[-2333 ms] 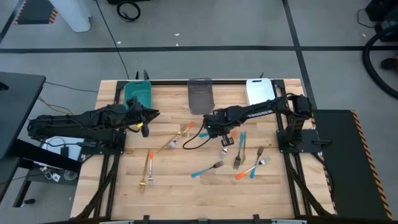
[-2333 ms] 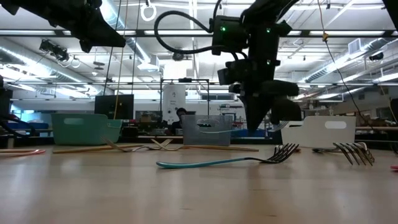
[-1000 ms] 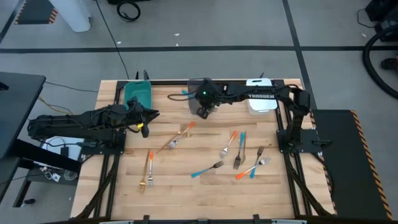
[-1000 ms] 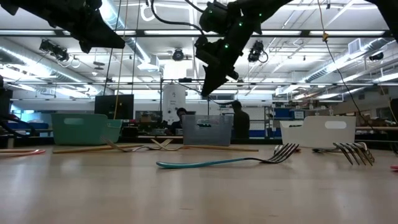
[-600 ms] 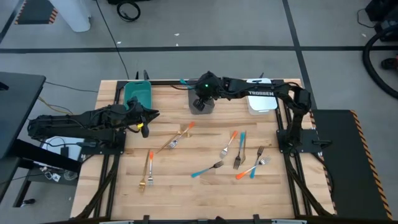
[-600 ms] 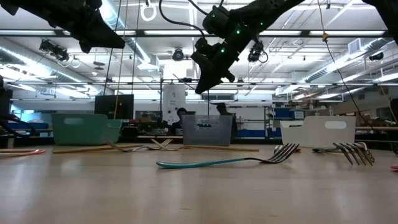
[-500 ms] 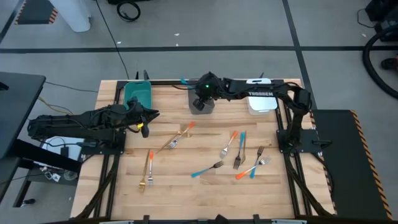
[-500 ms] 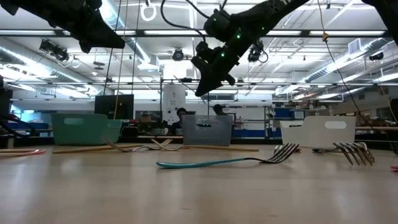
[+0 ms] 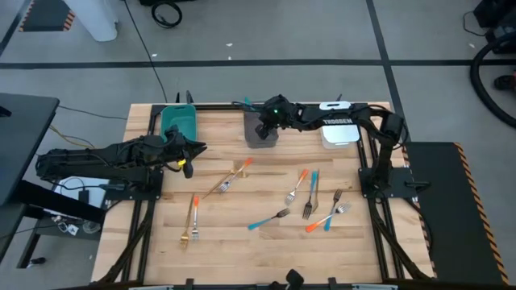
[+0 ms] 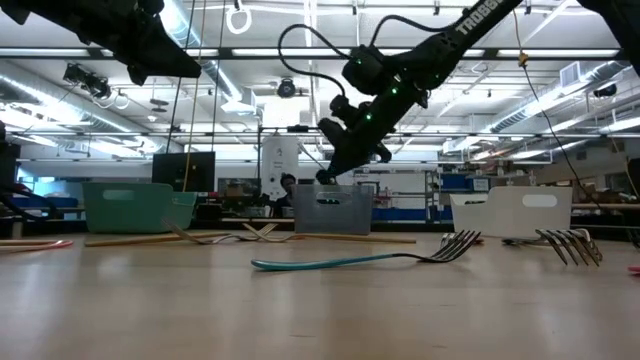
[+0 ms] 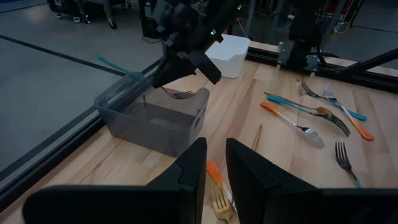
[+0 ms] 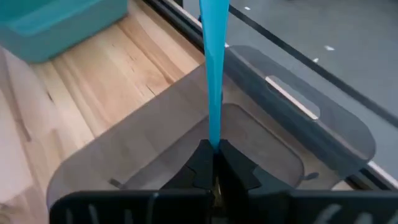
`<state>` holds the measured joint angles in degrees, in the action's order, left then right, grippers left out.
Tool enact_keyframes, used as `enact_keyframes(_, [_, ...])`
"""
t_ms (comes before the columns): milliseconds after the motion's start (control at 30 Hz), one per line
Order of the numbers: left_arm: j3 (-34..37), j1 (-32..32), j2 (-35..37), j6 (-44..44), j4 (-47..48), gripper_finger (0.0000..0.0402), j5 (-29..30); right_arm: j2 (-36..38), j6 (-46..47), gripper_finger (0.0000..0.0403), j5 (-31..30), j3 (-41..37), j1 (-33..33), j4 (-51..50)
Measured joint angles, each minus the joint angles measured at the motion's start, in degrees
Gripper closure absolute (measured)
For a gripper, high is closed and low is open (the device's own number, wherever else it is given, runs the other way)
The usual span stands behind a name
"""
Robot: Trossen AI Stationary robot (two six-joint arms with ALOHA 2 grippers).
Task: Sort silverware by color (type)
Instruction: Put the top left blue fork into the black bin
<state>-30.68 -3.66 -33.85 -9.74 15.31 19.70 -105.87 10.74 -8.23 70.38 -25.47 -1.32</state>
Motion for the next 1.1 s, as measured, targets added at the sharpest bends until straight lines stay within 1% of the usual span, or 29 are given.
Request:
enact_keyframes(200, [0.0, 0.02, 0.0, 0.26, 0.28, 0.0333, 0.0, 0.03, 1.13, 0.0387, 2.3, -1.5, -0.65, 1.77])
enact_keyframes(333, [0.0, 0.19, 0.0, -0.07, 0.72, 0.0333, 0.0, 0.03, 1.36, 0.0387, 2.34, -1.41, -0.81, 1.61])
enact_keyframes(533, [0.0, 1.01, -0.02, -0.95, 4.97, 0.0333, 0.0, 0.03, 3.13, 0.0387, 2.81, -1.41, -0.77, 1.48])
enact_keyframes(633, [0.0, 1.01, 0.0, -1.25, 3.68, 0.0333, 0.0, 0.03, 3.21, 0.0387, 4.28, -1.41, -0.79, 0.55])
enact_keyframes(867, [0.0, 1.04, -0.33, 3.75, 1.18, 0.0333, -0.88, 0.03, 1.76, 0.0387, 4.94, -1.41, -1.03, -0.08])
enact_keyframes(1100, [-0.02, 0.94, -1.65, 7.03, -5.97, 0.0333, -0.87, 0.03, 1.22, 0.0387, 5.49, -1.41, -1.03, -0.63])
